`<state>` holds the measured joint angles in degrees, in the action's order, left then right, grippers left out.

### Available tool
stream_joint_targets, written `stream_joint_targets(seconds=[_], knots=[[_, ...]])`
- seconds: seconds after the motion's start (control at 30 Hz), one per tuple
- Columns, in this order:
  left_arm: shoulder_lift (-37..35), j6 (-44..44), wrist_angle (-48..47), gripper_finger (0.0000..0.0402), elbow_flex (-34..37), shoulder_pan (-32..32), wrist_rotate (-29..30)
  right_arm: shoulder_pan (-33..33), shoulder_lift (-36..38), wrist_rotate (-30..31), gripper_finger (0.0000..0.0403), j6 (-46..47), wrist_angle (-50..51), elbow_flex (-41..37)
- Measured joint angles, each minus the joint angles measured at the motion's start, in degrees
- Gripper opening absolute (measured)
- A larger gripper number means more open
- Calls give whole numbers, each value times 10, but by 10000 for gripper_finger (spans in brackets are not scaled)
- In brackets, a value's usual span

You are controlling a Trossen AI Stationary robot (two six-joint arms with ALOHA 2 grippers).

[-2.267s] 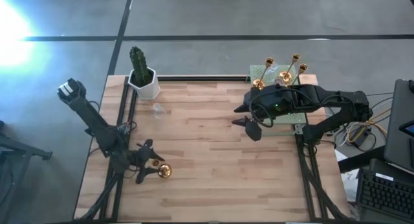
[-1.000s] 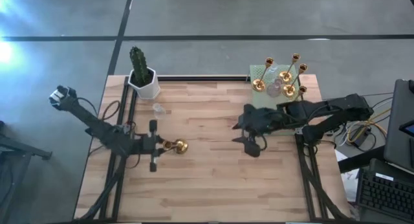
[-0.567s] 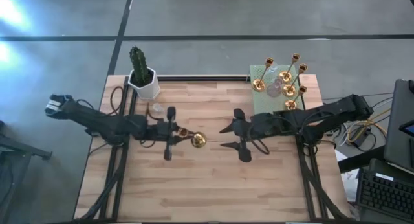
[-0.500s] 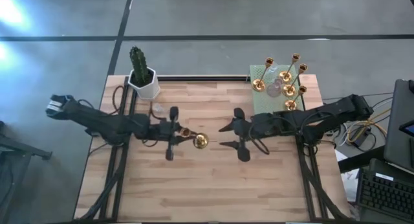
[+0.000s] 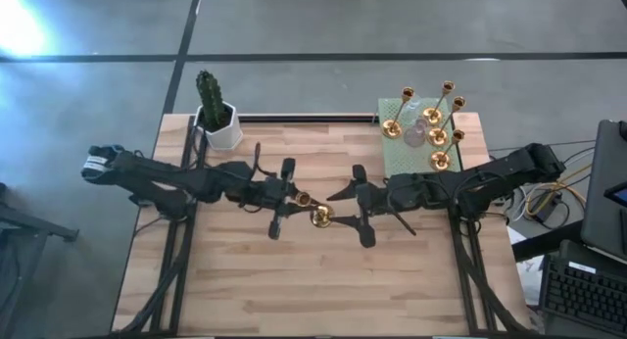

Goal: Pick & Place candle stick holders
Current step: Put the gold candle holder on the shelf

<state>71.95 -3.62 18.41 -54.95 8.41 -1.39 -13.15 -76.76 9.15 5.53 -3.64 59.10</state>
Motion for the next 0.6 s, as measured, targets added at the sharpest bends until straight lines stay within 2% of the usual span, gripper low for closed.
stream_joint_targets(seconds=[0.13,0.37,0.6], knots=[[25,6,0,32,-24,-14,-41,0,0,0,224,-8,-10,-1],[68,6,-2,32,-62,-26,-76,0,0,-1,221,-17,-15,8],[102,7,0,32,-97,-40,-114,-2,0,-2,197,-17,-15,7]])
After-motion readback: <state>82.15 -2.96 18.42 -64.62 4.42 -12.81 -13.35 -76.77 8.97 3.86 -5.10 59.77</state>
